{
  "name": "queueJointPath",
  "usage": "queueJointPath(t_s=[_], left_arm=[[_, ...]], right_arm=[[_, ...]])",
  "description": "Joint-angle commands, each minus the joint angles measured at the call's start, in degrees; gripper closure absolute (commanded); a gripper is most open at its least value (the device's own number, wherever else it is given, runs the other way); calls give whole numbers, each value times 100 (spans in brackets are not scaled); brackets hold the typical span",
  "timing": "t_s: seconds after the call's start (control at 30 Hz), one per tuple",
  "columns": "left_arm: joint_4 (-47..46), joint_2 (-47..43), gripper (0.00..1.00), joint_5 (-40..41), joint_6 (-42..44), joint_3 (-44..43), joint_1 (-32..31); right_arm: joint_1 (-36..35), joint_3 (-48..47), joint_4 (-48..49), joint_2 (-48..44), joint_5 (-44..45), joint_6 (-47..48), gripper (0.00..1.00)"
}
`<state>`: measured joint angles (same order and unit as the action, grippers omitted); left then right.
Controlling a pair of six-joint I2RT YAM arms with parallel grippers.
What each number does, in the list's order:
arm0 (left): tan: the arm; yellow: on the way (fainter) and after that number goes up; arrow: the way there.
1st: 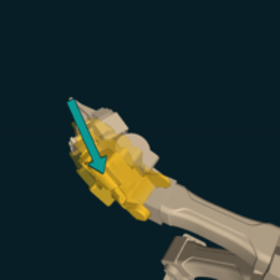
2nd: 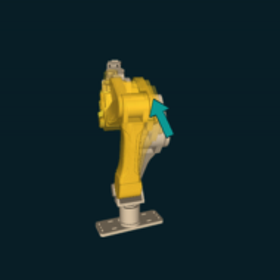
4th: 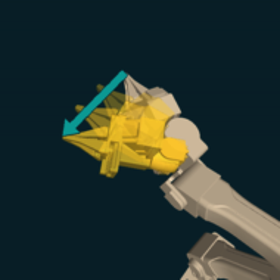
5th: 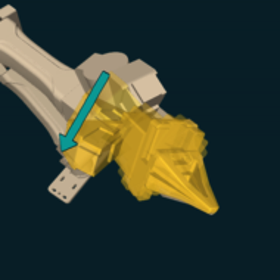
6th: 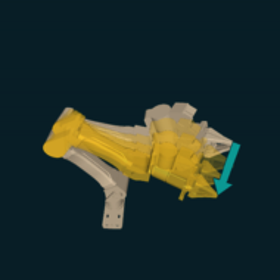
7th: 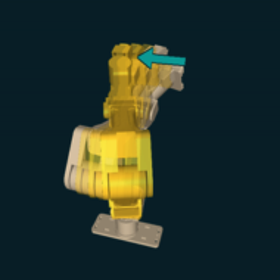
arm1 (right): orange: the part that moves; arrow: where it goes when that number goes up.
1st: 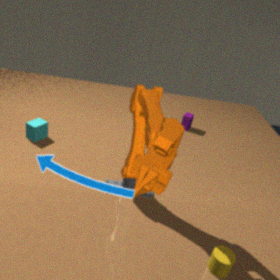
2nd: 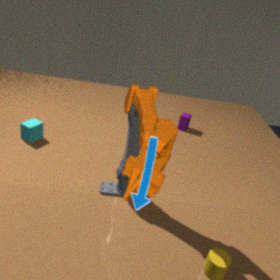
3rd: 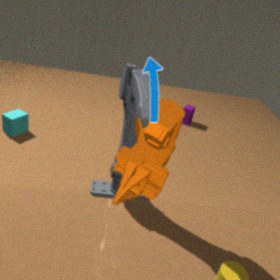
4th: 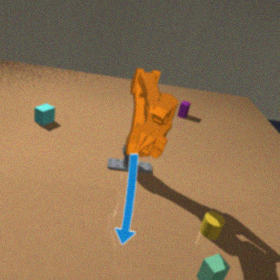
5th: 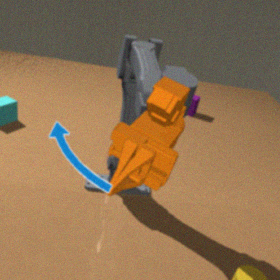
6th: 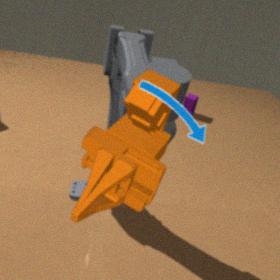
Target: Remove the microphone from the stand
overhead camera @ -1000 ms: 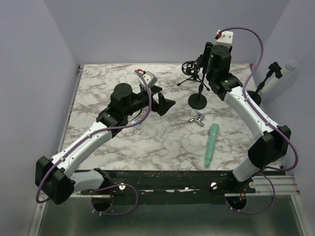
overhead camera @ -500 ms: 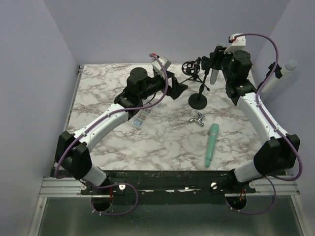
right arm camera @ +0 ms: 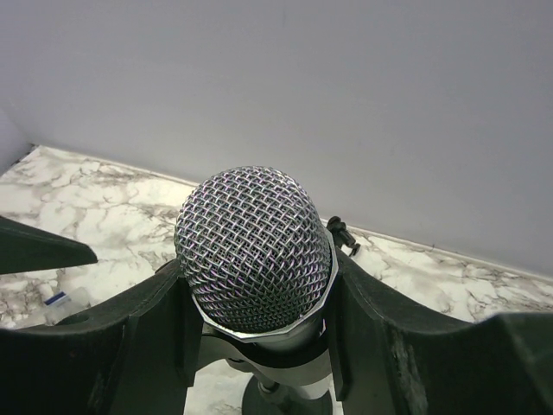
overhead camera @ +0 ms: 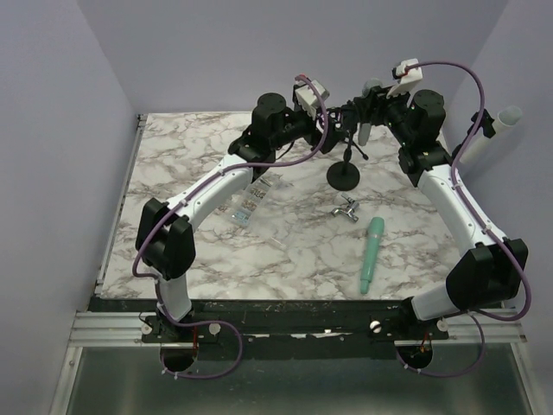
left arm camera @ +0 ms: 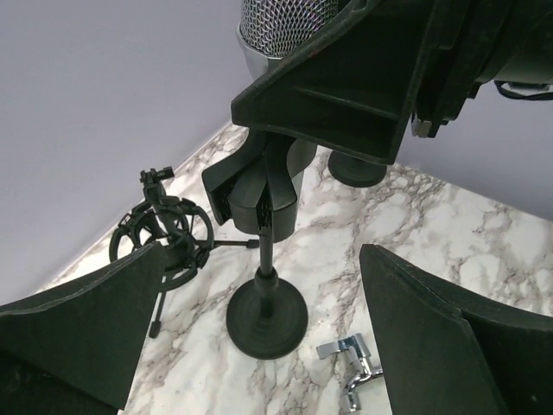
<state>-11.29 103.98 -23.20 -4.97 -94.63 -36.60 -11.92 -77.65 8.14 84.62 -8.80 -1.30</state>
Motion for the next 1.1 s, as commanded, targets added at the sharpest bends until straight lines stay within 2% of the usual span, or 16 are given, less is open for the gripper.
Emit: queueJointPath(t_s=[0.0,0.2,0.33,0.6,0.77,0.9,1.07], left_arm=[[272,198,1,-220,751,-327,16],[295,579,1,-360,940,-600,70],[451,618,5,-472,999,-715,90],[338,287,7,-951,991,-280,414],[487,544,5,-1220,1121,-584,629],[534,755,2,-1201,1428,-861,637],[644,1007,1,-1572,1567,-1226,637]], right_arm=[[-33,19,-305,-44,-582,-180,99],[-31,-66,-428,43,-563,-135,99],[-31,-112,-509,98,-624,-138,99],[-32,-153,-515,181,-920,-267,99],[-37,-202,-551,213,-999,-321,99],[-37,-250,-555,220,-1063,-384,99],[-38,-284,-568,259,-1055,-470,99]])
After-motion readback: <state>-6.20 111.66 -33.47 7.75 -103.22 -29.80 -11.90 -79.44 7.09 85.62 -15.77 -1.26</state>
